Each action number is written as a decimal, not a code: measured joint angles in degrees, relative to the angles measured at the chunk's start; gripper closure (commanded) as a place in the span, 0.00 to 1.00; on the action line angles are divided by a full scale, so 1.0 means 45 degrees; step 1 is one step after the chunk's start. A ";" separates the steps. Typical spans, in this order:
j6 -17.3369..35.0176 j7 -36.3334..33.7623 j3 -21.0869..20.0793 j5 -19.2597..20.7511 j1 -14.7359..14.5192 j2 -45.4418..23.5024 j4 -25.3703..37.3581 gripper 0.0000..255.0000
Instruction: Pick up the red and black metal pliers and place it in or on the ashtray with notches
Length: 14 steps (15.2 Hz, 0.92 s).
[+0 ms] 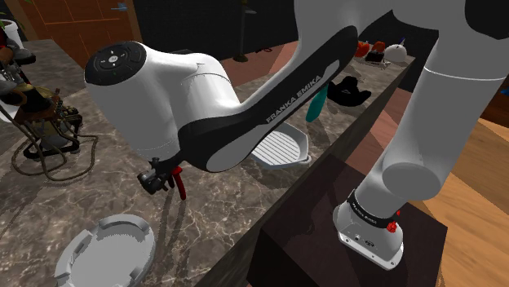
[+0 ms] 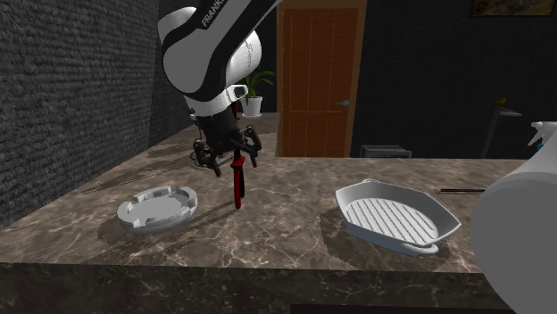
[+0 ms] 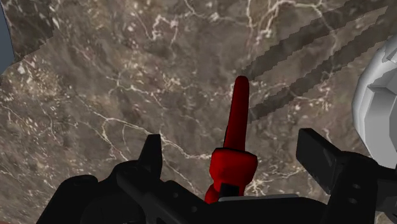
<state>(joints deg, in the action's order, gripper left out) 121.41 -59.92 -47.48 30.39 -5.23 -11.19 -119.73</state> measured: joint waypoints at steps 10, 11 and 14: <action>-0.0007 -0.0006 -0.0001 0.0002 -0.0003 0.0007 0.0011 1.00; -0.0003 -0.0006 0.0001 0.0007 -0.0002 0.0004 0.0012 1.00; -0.0223 0.0252 -0.0086 -0.0293 0.0077 0.0261 0.0118 1.00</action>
<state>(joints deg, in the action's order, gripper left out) 120.40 -58.78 -47.87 29.07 -4.88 -10.01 -119.20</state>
